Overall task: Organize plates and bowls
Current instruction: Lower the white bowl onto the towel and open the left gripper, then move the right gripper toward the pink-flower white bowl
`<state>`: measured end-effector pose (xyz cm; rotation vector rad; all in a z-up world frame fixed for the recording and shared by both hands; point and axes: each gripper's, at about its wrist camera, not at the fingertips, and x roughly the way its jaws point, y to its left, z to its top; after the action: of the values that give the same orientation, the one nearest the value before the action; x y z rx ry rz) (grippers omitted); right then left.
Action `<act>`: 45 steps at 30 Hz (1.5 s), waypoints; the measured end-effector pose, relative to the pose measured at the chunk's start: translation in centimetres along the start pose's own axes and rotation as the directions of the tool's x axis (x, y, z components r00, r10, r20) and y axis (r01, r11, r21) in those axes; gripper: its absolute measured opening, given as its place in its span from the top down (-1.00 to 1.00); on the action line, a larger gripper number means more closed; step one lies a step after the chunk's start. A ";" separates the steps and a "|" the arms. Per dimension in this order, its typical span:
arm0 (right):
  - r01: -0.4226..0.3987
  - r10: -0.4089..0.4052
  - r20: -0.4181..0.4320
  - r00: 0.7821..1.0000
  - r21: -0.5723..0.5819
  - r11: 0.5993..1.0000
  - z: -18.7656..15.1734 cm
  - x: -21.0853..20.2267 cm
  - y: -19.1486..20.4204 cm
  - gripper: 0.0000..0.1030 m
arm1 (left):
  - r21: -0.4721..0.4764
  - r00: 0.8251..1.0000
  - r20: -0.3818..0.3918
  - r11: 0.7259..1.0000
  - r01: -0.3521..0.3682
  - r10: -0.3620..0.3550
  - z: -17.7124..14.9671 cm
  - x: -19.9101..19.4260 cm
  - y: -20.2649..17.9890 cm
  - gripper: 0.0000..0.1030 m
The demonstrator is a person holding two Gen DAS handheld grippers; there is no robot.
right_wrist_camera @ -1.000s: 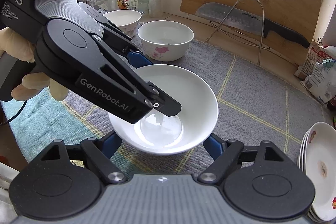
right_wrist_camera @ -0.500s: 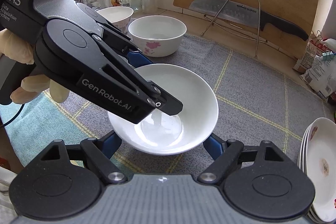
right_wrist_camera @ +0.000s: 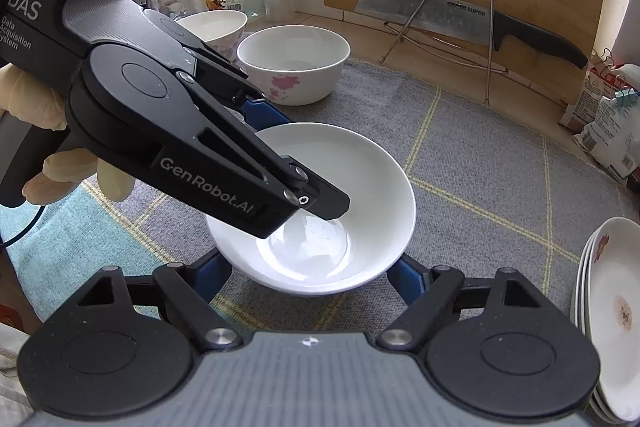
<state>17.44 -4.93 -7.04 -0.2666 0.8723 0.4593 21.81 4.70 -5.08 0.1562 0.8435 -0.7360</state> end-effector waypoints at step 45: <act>-0.017 0.023 0.058 0.998 -0.101 0.995 6.9 -1.0 -1.5 -1.00 | -0.273 0.870 0.176 0.872 -0.405 0.460 -3.6 -4.8 6.2 -0.95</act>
<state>22.27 -3.76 -1.91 -0.3350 0.7953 0.5279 21.53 13.34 -4.91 0.0468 0.6254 -0.2194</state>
